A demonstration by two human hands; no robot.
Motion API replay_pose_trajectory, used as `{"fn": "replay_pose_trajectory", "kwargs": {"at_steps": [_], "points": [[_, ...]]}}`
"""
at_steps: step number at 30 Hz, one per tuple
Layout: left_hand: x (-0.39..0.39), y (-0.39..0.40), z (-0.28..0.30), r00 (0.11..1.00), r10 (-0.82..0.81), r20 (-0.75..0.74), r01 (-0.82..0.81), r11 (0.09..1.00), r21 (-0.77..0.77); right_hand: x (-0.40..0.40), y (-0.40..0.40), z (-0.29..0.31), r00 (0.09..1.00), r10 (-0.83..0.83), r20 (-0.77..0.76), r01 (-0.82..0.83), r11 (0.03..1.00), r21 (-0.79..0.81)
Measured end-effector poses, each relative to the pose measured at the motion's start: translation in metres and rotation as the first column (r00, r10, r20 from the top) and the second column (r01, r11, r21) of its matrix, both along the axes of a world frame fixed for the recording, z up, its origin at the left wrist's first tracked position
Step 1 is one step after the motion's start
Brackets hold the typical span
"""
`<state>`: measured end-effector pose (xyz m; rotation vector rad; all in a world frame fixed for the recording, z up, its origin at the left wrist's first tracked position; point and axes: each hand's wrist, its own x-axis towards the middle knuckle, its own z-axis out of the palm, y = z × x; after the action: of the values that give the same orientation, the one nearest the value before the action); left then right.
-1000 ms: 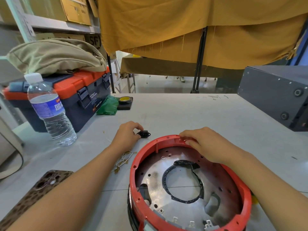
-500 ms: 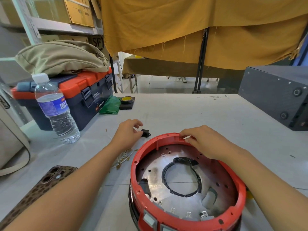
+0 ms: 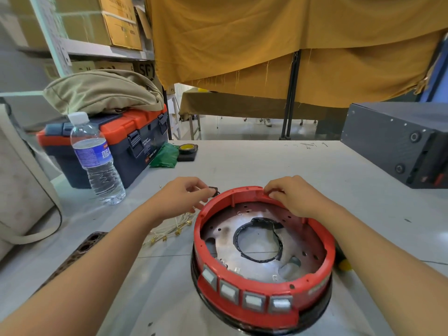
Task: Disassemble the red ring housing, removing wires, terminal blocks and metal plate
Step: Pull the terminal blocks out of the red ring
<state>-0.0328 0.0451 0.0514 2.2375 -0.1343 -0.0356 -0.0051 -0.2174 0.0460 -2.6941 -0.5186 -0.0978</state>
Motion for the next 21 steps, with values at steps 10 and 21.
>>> {"fn": "replay_pose_trajectory", "kwargs": {"at_steps": [10, 21], "points": [[-0.034, 0.001, -0.003, 0.999, 0.009, -0.043, -0.005, 0.996, 0.087, -0.026, -0.002, 0.0, 0.962, -0.264, 0.064, 0.271, 0.948, -0.164], [-0.037, -0.019, -0.001, 0.996, 0.034, 0.08, -0.045, 0.989, 0.14, -0.063, -0.011, 0.0, 0.969, -0.234, 0.083, 0.246, 0.953, -0.179]]}}
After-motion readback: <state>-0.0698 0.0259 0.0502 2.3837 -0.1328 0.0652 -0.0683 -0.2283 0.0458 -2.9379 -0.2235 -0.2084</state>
